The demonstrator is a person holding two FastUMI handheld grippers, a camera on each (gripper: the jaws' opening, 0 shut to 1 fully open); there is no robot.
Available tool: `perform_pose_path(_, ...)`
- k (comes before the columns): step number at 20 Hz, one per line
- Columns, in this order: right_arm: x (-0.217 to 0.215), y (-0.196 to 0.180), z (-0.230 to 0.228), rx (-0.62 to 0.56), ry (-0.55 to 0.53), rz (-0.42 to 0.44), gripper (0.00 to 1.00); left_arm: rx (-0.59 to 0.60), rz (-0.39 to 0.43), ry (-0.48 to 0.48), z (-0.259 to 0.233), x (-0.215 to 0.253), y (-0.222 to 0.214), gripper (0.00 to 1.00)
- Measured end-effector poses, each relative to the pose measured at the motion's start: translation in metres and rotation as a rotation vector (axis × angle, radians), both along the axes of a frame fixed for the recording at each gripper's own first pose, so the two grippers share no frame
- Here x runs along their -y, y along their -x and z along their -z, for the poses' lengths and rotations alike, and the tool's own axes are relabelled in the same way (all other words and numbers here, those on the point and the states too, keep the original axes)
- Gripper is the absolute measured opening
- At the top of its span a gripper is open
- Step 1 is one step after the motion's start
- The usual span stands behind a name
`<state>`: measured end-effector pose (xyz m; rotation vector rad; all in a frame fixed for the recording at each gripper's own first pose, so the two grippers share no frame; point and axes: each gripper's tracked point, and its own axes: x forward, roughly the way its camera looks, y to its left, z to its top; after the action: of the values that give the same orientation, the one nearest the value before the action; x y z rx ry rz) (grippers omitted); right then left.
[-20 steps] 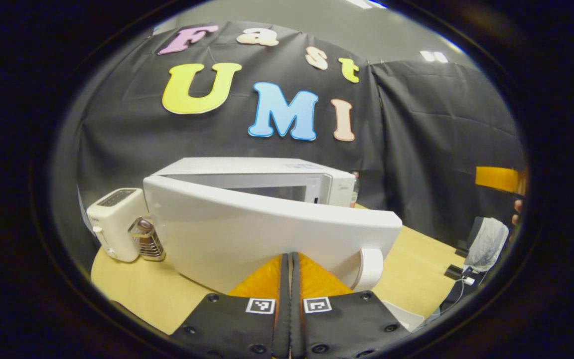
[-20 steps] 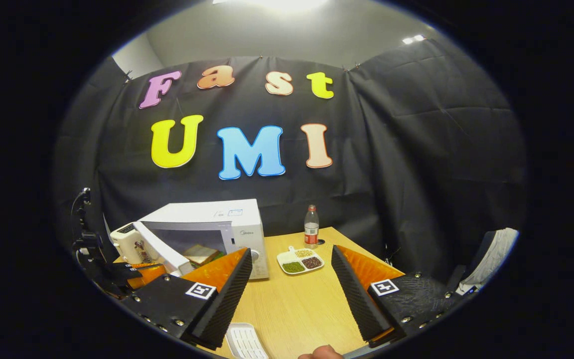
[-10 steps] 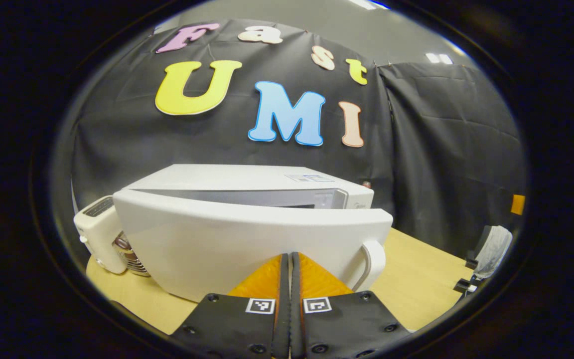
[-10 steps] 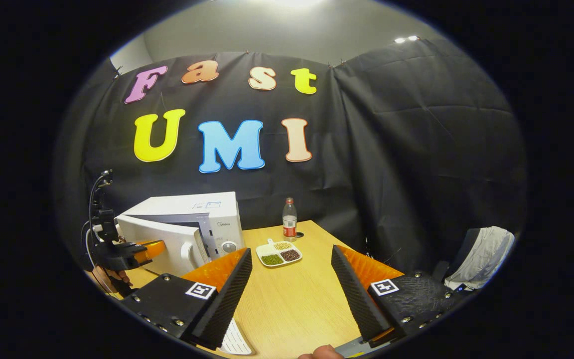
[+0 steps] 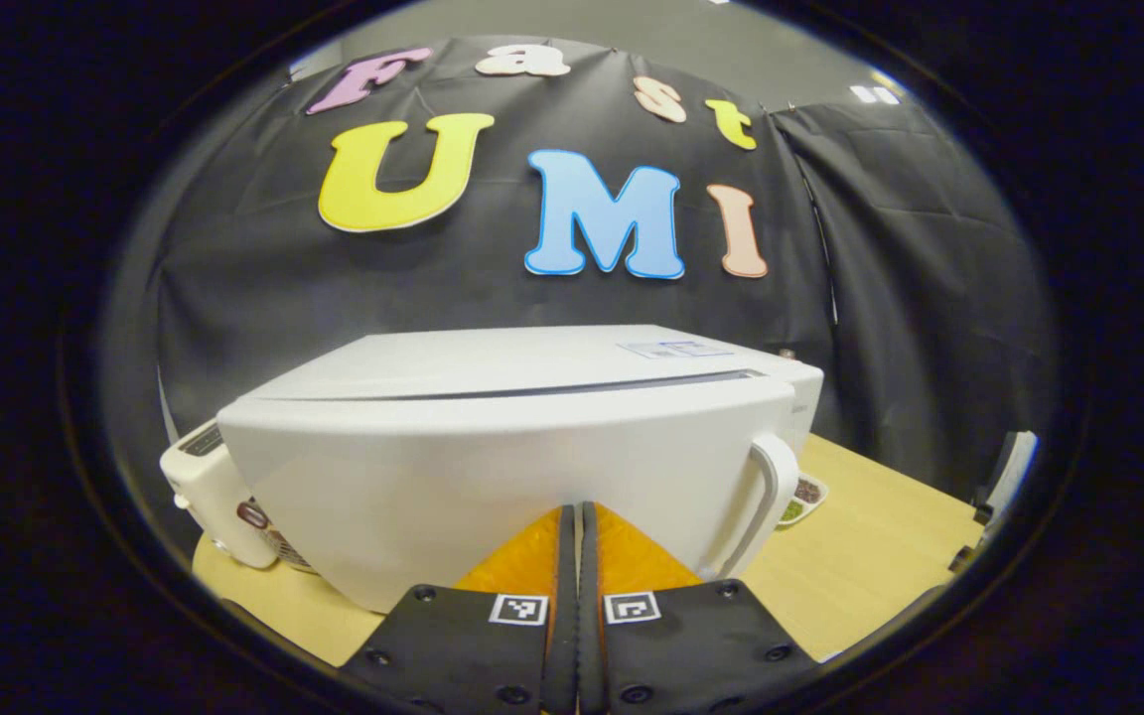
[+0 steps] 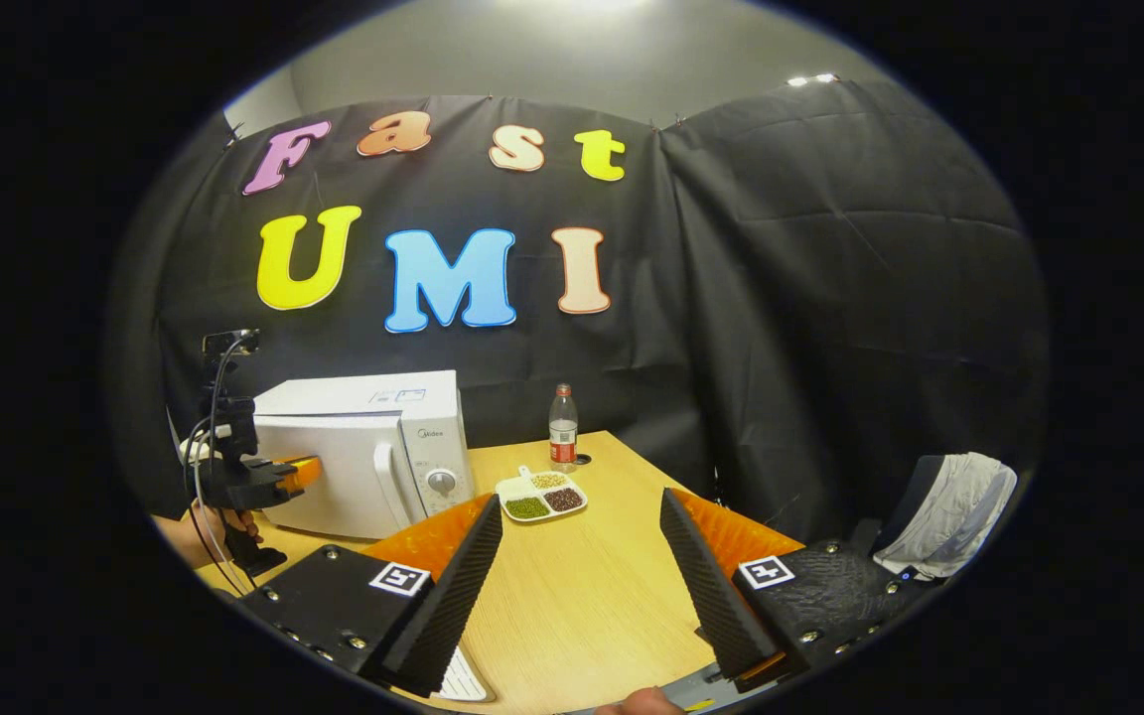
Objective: Open the microwave oven with the left hand, put the food in, and close the microwave oven.
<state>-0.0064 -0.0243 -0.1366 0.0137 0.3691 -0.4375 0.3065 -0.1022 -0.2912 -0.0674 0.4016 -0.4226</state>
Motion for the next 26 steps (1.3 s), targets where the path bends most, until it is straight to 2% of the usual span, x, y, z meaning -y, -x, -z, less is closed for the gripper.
perform_pose_path(1, -0.001, -0.001, 0.002, -0.005, -0.006, -0.005, 0.97, -0.007, 0.002, 0.037, 0.0, 0.005, 0.001, 0.07)
perform_pose_path(5, -0.011, -0.011, 0.005, -0.015, -0.005, -0.05, 0.97, -0.001, -0.036, 0.033, 0.001, 0.004, -0.004, 0.06)
perform_pose_path(6, -0.015, -0.014, 0.006, -0.015, -0.013, -0.067, 0.97, 0.006, -0.055, 0.026, 0.0, 0.005, -0.011, 0.1)
perform_pose_path(8, -0.023, -0.016, 0.005, -0.012, -0.02, -0.104, 0.97, -0.089, -0.071, 0.046, 0.013, 0.012, -0.006, 0.07)
perform_pose_path(10, -0.028, -0.016, 0.002, -0.004, -0.021, -0.135, 0.97, -0.09, -0.084, 0.027, 0.008, 0.014, -0.001, 0.07)
perform_pose_path(13, -0.03, -0.016, -0.001, 0.006, -0.033, -0.189, 0.97, -0.01, -0.08, 0.048, -0.03, 0.011, 0.016, 0.07)
perform_pose_path(16, -0.029, -0.015, -0.006, 0.029, -0.064, -0.243, 0.97, 0.061, -0.107, 0.054, -0.074, -0.004, 0.046, 0.1)
perform_pose_path(17, -0.029, -0.016, -0.008, 0.036, -0.07, -0.264, 0.97, 0.084, -0.123, 0.056, -0.088, -0.009, 0.058, 0.07)
perform_pose_path(18, -0.028, -0.015, -0.01, 0.045, -0.074, -0.285, 0.97, 0.098, -0.141, 0.054, -0.1, -0.015, 0.07, 0.1)
perform_pose_path(20, -0.027, -0.013, -0.016, 0.062, -0.08, -0.33, 0.97, 0.122, -0.18, 0.045, -0.12, -0.028, 0.096, 0.07)
perform_pose_path(26, -0.029, 0.002, -0.031, 0.109, -0.109, -0.452, 0.97, 0.16, -0.283, 0.021, -0.16, -0.056, 0.179, 0.06)
